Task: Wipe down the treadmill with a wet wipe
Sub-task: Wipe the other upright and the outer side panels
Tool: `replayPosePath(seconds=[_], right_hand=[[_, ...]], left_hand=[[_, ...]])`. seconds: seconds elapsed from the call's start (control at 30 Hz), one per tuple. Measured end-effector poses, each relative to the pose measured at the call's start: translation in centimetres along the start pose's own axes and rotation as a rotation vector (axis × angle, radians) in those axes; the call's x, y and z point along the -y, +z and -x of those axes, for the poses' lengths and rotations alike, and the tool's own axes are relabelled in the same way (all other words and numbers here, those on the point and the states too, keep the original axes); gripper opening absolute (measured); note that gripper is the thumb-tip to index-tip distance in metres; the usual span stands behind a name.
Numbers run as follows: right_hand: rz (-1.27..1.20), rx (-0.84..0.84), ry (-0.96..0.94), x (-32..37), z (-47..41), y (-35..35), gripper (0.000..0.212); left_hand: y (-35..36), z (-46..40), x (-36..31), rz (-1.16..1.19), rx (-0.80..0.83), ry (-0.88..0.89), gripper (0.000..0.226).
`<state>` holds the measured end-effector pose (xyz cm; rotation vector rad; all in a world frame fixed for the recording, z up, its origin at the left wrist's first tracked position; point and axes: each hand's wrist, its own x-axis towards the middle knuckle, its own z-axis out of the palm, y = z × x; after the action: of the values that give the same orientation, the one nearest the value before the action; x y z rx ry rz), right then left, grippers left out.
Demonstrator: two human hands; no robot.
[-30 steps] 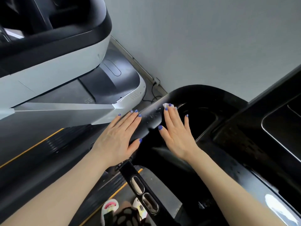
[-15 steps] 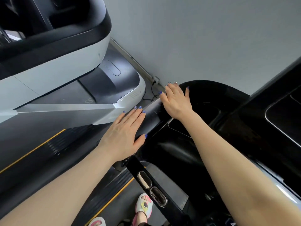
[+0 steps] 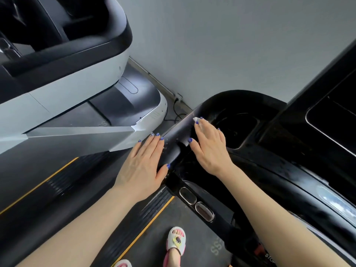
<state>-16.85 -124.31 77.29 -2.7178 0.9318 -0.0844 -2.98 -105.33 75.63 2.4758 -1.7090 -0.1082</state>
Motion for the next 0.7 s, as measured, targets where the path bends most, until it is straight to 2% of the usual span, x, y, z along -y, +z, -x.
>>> replayPosePath(seconds=[0.1,0.2,0.33,0.43,0.53,0.7], right_hand=[[-0.025,0.038,-0.033,0.0,-0.4,0.2,0.085],[0.05,0.063,-0.049,-0.8,-3.7,-0.3,0.088],[0.079,0.106,-0.011,-1.4,-9.8,-1.1,0.062],[0.091,0.123,0.029,-1.0,-12.0,-1.3,0.058],[0.053,0.073,0.069,-0.4,-10.5,-0.8,0.058],[-0.074,0.013,0.074,1.6,-2.8,1.0,0.069]], left_hand=[[-0.1,-0.3,-0.3,-0.02,0.0,0.017,0.074],[-0.2,-0.4,-0.2,-0.031,-0.004,0.027,0.073],[-0.2,-0.5,-0.4,-0.023,0.0,0.02,0.072],[-0.3,-0.5,-0.5,-0.021,0.006,0.012,0.073],[-0.4,-0.4,-0.6,-0.022,0.0,0.007,0.073],[-0.4,-0.4,-0.6,-0.002,0.007,0.001,0.075]])
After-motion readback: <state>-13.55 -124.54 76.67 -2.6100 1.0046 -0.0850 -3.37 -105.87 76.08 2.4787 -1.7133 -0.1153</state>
